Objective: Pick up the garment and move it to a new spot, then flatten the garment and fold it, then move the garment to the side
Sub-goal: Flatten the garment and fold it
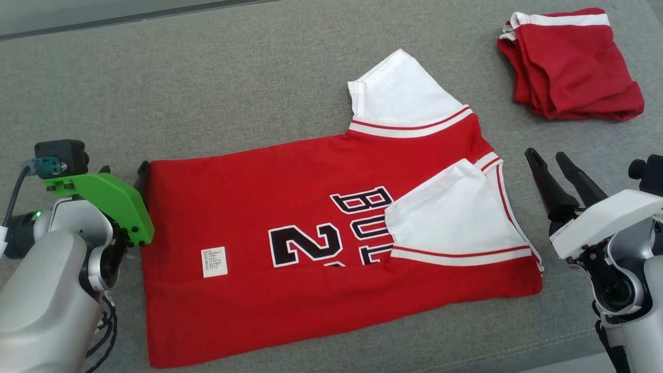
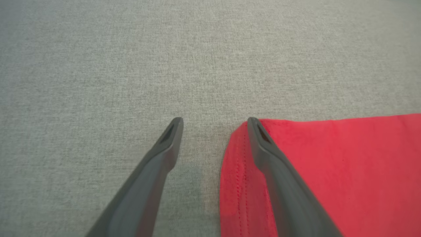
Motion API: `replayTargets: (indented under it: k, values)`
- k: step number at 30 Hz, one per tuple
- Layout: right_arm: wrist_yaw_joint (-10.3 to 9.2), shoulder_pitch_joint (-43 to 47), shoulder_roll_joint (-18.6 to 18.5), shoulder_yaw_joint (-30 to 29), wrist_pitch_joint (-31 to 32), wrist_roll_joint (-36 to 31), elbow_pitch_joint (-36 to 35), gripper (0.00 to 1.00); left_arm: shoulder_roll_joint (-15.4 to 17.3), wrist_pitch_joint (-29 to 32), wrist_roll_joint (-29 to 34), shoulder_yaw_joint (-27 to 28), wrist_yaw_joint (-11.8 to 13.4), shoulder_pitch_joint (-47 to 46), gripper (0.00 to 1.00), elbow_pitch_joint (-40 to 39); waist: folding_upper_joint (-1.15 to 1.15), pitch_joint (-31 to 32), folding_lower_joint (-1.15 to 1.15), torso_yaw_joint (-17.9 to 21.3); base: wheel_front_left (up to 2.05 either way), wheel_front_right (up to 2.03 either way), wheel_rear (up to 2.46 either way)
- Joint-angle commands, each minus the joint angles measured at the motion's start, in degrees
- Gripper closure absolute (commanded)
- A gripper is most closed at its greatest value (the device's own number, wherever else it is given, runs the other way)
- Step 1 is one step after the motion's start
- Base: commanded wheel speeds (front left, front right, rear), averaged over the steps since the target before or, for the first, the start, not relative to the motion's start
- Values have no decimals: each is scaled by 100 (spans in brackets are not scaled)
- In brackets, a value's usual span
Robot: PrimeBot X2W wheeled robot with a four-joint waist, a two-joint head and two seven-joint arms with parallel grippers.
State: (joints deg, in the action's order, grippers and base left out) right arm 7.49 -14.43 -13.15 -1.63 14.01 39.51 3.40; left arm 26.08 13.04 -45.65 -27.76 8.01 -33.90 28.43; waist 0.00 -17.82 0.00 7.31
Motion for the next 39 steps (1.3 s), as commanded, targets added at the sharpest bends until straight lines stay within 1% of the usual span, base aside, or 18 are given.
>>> replayTargets:
  k: [1,5,13,19,25,30,33,39]
  values:
    - [-1,-81,-38,46,-43,58,13,0,44,16,140,-60,-31,-174,0,144,0,-35,0,-9,0,0,0]
    - [-1,-121,-79,103,-71,100,17,0,-67,6,87,-131,-154,-312,0,276,0,-64,0,-9,0,0,0]
    - [-1,-42,-118,79,-136,157,54,0,-136,47,101,-293,-302,-219,0,149,0,-34,0,-55,0,0,0]
    - [-1,-31,-93,86,-158,158,60,0,-154,-6,29,-271,-274,-139,0,-113,0,-17,0,-71,0,0,0]
    - [-1,-41,-82,109,-158,174,88,0,-119,196,51,-393,-256,-35,0,-341,0,-4,0,-77,0,0,0]
    - [-1,-44,-89,127,-177,191,112,0,-115,244,21,-442,-244,57,0,-528,0,16,0,-62,0,0,0]
    - [-1,-20,-106,127,-197,202,127,0,-122,327,-29,-484,-281,152,0,-718,0,44,0,-53,0,0,0]
    - [-1,29,-95,120,-213,216,166,0,-77,497,-140,-563,-248,402,0,-1149,0,109,0,-46,0,0,0]
